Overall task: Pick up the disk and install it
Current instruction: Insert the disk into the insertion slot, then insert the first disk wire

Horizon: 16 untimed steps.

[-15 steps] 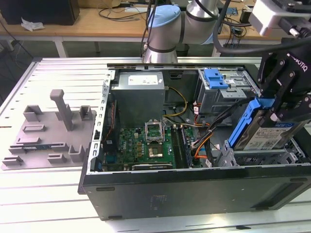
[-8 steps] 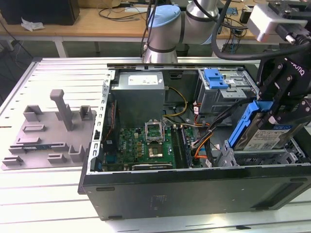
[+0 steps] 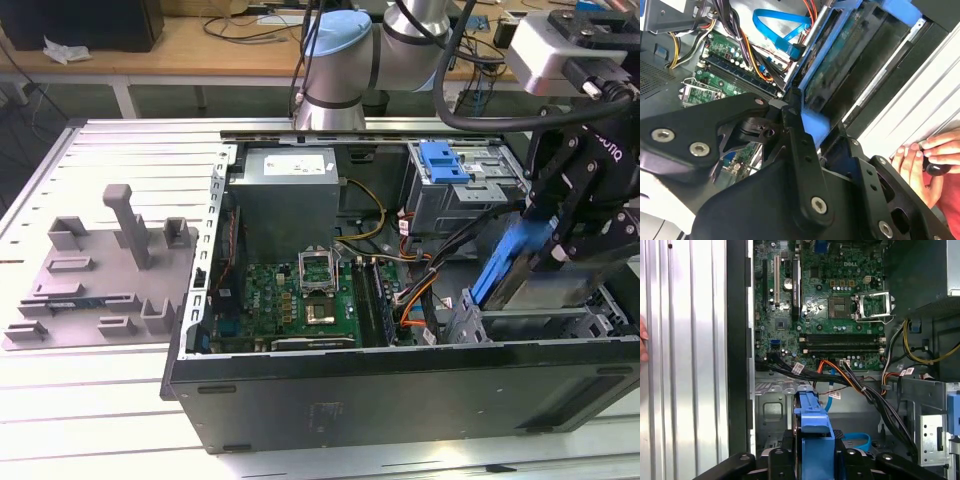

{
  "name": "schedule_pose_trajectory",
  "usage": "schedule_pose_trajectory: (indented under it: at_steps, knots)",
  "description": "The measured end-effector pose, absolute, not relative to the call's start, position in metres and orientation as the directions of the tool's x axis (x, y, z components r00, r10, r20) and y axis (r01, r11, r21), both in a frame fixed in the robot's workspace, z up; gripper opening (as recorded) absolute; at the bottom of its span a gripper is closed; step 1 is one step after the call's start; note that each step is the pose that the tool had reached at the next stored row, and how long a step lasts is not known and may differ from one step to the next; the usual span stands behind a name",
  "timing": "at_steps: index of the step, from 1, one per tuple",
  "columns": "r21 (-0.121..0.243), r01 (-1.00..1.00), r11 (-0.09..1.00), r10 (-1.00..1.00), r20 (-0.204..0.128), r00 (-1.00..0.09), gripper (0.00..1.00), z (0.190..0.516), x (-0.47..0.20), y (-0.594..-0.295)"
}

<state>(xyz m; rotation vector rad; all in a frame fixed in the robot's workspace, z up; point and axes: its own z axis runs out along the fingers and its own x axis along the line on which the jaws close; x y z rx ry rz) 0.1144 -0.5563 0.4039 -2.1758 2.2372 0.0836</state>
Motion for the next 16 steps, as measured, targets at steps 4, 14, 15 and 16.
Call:
schedule_pose_trajectory:
  at_steps: [4,14,15,16]
  knots:
    - [0.025,-0.999,0.027,-0.998,-0.052,-0.029,0.56,0.4038,0.1144,-0.5563]
    - [0.025,-0.999,0.027,-0.998,-0.052,-0.028,0.56,0.4038,0.1144,-0.5563]
    - [0.025,-0.999,0.027,-0.998,-0.052,-0.028,0.56,0.4038,0.1144,-0.5563]
    - [0.025,-0.999,0.027,-0.998,-0.052,-0.028,0.56,0.4038,0.1144,-0.5563]
